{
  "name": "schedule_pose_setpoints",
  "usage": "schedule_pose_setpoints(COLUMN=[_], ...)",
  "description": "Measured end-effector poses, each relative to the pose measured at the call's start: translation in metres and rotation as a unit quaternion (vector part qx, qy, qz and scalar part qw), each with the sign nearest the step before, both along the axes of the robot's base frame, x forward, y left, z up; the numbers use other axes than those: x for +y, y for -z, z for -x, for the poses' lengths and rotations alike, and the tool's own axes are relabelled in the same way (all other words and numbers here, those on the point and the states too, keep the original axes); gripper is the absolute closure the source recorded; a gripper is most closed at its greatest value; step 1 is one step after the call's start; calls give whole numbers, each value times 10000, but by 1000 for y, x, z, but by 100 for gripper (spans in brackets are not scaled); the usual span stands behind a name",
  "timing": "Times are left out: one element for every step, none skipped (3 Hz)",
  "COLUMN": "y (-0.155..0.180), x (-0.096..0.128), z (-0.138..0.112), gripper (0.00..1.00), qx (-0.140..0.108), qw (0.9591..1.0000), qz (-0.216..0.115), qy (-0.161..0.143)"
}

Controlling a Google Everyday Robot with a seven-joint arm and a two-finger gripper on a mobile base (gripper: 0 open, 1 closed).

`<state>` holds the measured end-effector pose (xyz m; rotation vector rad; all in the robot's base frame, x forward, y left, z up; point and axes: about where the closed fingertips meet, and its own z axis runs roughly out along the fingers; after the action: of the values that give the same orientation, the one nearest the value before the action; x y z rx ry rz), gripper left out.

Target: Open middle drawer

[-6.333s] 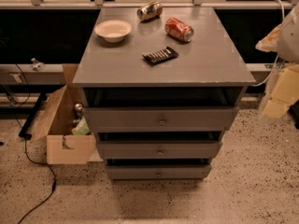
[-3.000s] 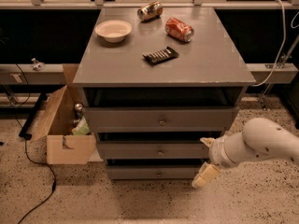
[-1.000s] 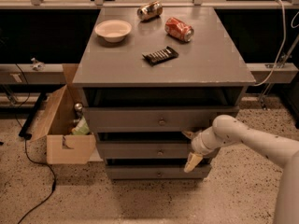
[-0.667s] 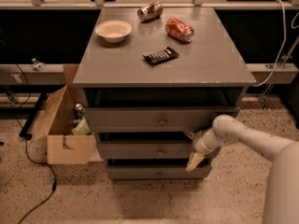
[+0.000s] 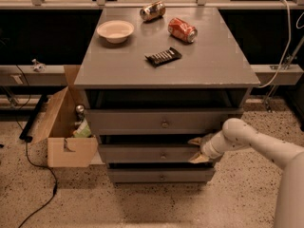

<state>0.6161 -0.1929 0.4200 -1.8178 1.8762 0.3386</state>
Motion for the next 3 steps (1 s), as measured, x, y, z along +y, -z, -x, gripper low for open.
schedule_pose_setpoints(y=[-3, -10, -14], x=[-8, -8, -8], z=[7, 7, 7], gripper=[72, 95, 100], qx=[7, 7, -1], qw=[10000, 10000, 9999], qz=[-56, -56, -61], qy=[79, 79, 80])
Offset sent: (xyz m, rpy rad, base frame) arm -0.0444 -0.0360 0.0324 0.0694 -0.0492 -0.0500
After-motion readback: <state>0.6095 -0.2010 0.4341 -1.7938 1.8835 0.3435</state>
